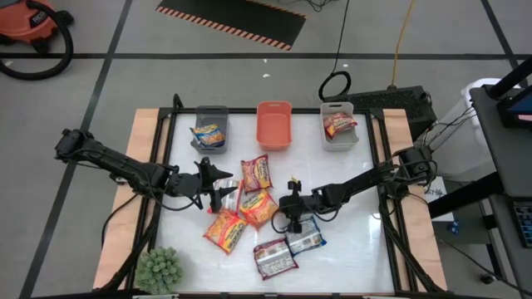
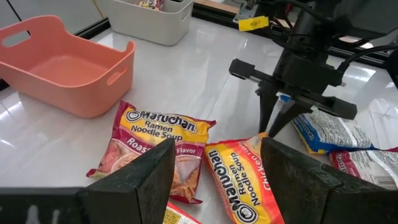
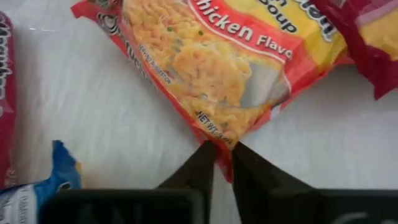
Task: Sort Maruchan noodles
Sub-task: Put the right orange noodle pack into the orange bin, then put the top right orange noodle pack into the orange bin
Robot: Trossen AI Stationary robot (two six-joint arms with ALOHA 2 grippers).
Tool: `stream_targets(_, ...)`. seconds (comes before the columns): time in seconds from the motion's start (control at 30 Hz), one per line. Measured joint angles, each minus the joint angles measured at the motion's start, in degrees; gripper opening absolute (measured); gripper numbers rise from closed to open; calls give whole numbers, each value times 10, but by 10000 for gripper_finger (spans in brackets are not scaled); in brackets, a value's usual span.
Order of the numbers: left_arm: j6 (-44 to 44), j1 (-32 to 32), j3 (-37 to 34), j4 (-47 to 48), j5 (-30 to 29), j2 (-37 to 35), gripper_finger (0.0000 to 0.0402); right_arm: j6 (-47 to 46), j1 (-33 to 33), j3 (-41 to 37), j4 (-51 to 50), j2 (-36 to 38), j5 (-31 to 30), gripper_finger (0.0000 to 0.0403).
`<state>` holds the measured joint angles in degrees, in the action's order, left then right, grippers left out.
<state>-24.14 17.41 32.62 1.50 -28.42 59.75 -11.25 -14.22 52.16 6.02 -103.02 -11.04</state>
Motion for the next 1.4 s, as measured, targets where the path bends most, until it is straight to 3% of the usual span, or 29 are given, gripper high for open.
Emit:
stream_targets(0.1,0,0,0,0,-1,0,241,2,0,0,1,2,-23,6)
stream_targets(0.3,9,0,0,0,-1,0,241,25,0,0,-3,38,-44,3)
stream_targets(0.47,12,0,0,0,-1,0,241,53,0,0,-3,103,-42,1)
stream_targets(0.9,-31,0,0,-1,-1,3,241,138,7,1,-2,258,-130,0)
stream_targets(1.27,-79,13,0,-62,-2,108,241,167,31,1,4,275,-125,0)
stream_targets(1.4,-79,25,0,-103,3,146,241,125,41,1,-52,275,-72,0)
